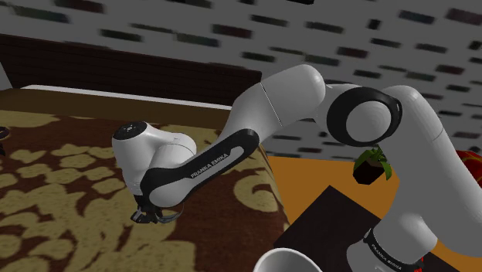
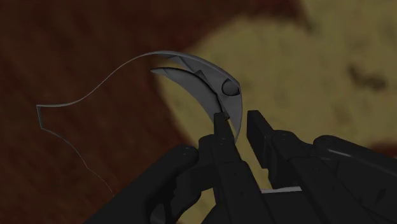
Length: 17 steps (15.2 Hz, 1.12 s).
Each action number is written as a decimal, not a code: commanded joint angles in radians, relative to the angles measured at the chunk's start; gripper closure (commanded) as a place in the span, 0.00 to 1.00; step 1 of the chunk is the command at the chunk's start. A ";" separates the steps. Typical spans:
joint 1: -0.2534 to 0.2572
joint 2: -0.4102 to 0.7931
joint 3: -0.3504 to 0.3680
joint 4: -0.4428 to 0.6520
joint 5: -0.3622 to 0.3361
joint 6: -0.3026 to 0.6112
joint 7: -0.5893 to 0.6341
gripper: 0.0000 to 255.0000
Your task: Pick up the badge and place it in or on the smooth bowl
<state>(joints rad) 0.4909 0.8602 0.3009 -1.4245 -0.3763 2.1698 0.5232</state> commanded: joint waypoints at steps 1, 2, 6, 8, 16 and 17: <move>0.000 0.000 0.000 0.000 0.000 0.000 0.000 1.00; 0.000 0.000 0.000 0.000 0.000 0.000 0.000 1.00; 0.000 0.000 0.000 0.000 0.000 0.000 0.000 1.00; -0.001 -0.009 0.002 -0.002 0.002 -0.007 -0.002 1.00; -0.011 -0.076 0.019 -0.005 0.022 -0.070 -0.015 1.00; -0.012 -0.083 0.021 -0.004 0.024 -0.078 -0.017 1.00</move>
<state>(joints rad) 0.4803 0.7865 0.3190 -1.4290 -0.3553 2.1018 0.5088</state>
